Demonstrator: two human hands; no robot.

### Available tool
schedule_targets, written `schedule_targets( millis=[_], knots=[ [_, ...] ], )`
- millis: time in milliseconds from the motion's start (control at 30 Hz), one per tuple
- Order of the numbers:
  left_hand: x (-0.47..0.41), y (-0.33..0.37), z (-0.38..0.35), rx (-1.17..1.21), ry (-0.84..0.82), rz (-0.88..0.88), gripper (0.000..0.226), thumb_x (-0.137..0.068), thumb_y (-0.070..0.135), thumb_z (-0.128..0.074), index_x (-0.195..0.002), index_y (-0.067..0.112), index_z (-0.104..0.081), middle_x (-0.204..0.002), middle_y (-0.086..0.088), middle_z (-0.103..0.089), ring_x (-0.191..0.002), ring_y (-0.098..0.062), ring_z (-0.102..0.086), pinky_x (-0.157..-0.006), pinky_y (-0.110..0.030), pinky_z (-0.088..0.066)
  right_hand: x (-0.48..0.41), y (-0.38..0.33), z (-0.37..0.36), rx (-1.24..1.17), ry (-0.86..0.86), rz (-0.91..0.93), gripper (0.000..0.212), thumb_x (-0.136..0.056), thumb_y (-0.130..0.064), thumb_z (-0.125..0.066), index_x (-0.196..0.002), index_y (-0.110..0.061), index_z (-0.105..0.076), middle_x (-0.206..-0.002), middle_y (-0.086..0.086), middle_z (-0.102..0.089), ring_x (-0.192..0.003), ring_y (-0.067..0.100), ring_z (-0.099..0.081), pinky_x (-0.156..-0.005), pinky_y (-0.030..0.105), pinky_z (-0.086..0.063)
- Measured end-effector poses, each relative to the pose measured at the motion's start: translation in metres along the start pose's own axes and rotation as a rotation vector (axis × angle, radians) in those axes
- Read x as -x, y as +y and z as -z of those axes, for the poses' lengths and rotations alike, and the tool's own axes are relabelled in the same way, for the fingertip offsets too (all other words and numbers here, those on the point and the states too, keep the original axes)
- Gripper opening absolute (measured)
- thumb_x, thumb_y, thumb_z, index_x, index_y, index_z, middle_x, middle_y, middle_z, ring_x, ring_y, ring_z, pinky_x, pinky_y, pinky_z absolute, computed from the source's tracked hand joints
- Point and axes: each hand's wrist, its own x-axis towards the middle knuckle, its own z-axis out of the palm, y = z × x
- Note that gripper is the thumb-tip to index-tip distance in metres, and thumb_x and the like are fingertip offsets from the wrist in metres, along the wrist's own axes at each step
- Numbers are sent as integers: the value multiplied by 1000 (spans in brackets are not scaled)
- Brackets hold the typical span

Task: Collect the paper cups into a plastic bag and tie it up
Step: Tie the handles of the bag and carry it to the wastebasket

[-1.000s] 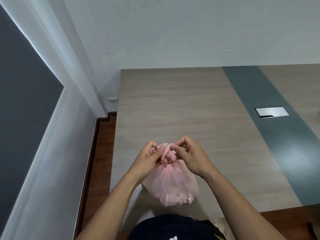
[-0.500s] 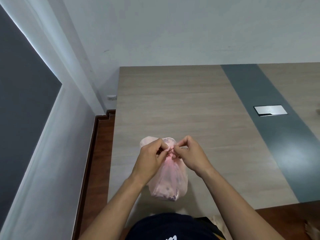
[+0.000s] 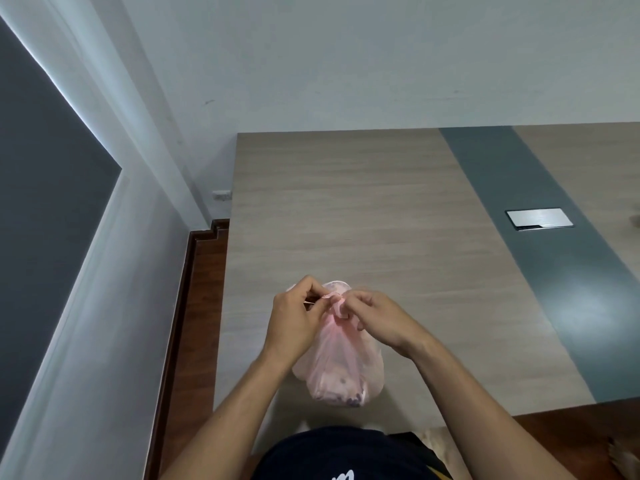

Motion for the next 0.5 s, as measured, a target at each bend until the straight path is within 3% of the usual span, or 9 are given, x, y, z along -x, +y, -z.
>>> schedule_targets(
  millis=[100,167,300,400,500],
  knots=[
    [0,-2,-1,28,-18,87,16,-98,19,-87,-90,16,-74,-86,8,-80,-84,-4,-77,-75,-21,-61,0,18,0,91,-74,41,9,-96,-26,-70,-100,-18,-71,-120,-8,-64,-103,6,-67,-93,29,-56],
    [1,-5,-2,29,-45,113,17,-99,20,-86,-90,16,-72,-88,7,-81,-86,-3,-76,-76,-20,-61,-2,25,-3,141,-48,58,9,-95,-28,-78,-98,-28,-70,-123,-9,-64,-108,4,-69,-98,30,-59],
    [2,-12,-6,67,-83,225,16,-99,23,-86,-92,16,-73,-90,7,-82,-85,-3,-77,-78,-23,-63,-7,30,-12,162,120,64,22,-86,-39,-92,-90,-28,-74,-105,-8,-75,-94,7,-74,-82,22,-57],
    [1,-20,-8,94,-105,301,13,-98,22,-87,-92,18,-76,-88,6,-83,-86,-7,-79,-81,-28,-64,-3,30,-15,15,177,58,26,-85,-36,-94,-93,-18,-77,-79,-2,-82,-76,9,-79,-71,19,-57],
    [1,-26,-8,171,-118,362,12,-97,18,-88,-96,13,-77,-90,1,-86,-90,-17,-84,-86,-35,-69,-3,31,-13,-43,243,89,23,-91,-31,-89,-94,-14,-75,-80,1,-83,-73,15,-82,-72,25,-63]
  ],
)
